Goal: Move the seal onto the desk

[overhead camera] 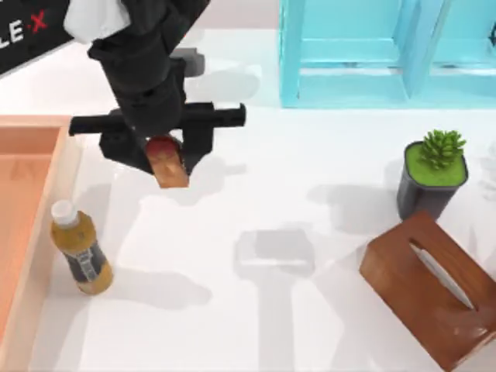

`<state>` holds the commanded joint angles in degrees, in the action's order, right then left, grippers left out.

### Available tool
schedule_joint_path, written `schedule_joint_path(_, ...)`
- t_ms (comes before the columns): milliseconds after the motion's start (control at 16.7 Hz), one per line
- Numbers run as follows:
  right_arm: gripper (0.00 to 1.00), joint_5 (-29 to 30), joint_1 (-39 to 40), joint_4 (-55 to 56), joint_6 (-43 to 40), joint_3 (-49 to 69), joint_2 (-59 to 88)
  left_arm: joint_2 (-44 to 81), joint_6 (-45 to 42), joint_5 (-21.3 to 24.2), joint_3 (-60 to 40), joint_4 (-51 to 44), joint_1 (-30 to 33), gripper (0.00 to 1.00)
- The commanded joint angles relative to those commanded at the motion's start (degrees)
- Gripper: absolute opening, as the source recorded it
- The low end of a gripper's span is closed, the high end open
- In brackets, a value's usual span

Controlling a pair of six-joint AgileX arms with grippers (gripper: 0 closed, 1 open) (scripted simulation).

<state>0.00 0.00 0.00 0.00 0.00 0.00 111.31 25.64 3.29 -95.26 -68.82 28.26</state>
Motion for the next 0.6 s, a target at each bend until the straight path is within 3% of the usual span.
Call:
schedule_joint_path(240,1.00,0.0,0.0,0.0,0.0,0.0,0.0,6.9,6.0,-2.9,3.6,6.0,5.1,0.00)
schedule_joint_path(600,1.00,0.0,0.0,0.0,0.0,0.0,0.0,7.4,6.5,-3.1,4.4,6.7,5.4,0.00)
